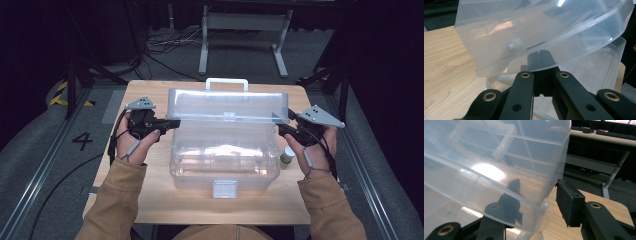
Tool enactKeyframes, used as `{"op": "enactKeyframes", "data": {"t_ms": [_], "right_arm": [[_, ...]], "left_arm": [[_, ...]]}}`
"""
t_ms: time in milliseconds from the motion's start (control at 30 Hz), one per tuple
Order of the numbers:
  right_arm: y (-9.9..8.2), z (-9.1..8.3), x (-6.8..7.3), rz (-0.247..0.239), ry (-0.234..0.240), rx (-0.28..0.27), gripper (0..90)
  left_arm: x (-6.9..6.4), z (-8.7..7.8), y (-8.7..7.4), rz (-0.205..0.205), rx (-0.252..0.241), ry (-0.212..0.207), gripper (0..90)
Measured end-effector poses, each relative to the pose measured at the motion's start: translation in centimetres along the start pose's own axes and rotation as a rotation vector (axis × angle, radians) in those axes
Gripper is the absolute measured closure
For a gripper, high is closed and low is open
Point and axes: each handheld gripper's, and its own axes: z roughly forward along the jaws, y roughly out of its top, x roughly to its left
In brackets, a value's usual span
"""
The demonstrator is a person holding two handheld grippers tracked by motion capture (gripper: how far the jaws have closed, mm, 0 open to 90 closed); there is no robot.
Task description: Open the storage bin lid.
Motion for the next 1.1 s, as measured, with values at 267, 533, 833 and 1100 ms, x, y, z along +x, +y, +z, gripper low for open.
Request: {"op": "enactKeyframes", "data": {"t_ms": [267, 533, 833, 1100], "right_arm": [[0.1, 0.1, 0.4, 0.022, -0.050, -0.045, 57.4], [0.1, 0.6, 0.4, 0.029, -0.097, -0.080, 62.8], [0.5, 1.2, 0.2, 0.036, -0.128, -0.082, 67.9], [1.3, 1.9, -0.1, 0.036, -0.150, -0.074, 70.6]], "left_arm": [[-0.1, 0.2, 0.0, -0.001, 0.012, -0.027, 83.4], [-0.5, -0.1, -0.6, 0.034, 0.060, -0.043, 70.5], [-1.4, -1.5, -1.5, 0.086, 0.076, -0.025, 53.9], [-3.2, -2.5, -1.7, 0.187, 0.100, -0.114, 48.9]]}}
